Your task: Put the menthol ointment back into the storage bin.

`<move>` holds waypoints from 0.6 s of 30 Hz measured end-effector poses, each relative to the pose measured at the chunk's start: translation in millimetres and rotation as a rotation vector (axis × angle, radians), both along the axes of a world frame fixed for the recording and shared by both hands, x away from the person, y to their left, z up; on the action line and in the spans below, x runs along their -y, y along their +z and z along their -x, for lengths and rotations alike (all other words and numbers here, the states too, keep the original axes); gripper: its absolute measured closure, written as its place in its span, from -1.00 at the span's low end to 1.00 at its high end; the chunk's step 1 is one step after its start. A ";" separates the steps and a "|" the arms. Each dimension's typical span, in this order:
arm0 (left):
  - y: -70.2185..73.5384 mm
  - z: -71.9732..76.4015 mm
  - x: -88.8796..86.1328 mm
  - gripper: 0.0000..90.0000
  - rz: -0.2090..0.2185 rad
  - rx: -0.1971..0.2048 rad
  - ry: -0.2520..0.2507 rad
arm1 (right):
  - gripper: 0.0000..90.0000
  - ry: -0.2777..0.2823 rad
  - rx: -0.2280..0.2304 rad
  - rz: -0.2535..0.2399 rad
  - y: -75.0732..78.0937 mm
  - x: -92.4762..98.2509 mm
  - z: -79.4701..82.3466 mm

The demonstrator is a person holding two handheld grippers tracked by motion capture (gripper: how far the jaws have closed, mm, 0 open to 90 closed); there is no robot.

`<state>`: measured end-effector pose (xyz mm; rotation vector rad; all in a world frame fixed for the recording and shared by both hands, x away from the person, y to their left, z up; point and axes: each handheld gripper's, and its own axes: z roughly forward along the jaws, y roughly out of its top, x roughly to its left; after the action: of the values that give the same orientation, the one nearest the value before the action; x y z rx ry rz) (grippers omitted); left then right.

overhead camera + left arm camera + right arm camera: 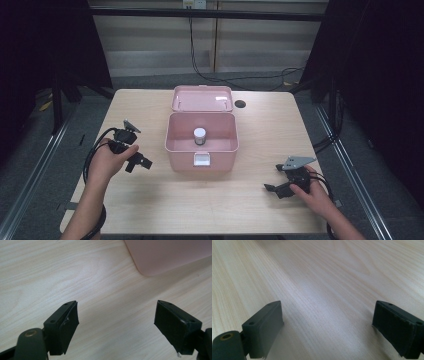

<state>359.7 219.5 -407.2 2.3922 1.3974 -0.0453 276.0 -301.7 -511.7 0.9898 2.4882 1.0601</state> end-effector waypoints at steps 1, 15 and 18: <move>-2.4 0.9 -0.4 -0.57 0.008 0.002 0.004 | -0.80 0.000 0.000 0.000 0.0 0.0 0.0; -28.4 11.1 -16.9 -0.57 0.049 0.023 0.041 | -0.80 -0.002 0.000 0.000 0.0 -0.1 0.1; -38.5 14.7 -19.1 -0.57 0.052 0.019 0.045 | -0.80 -0.001 0.000 0.000 0.0 -0.1 0.1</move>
<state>345.1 238.6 -445.7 2.3119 1.4237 -0.0467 276.0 -301.6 -511.6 0.9915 2.4877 1.0597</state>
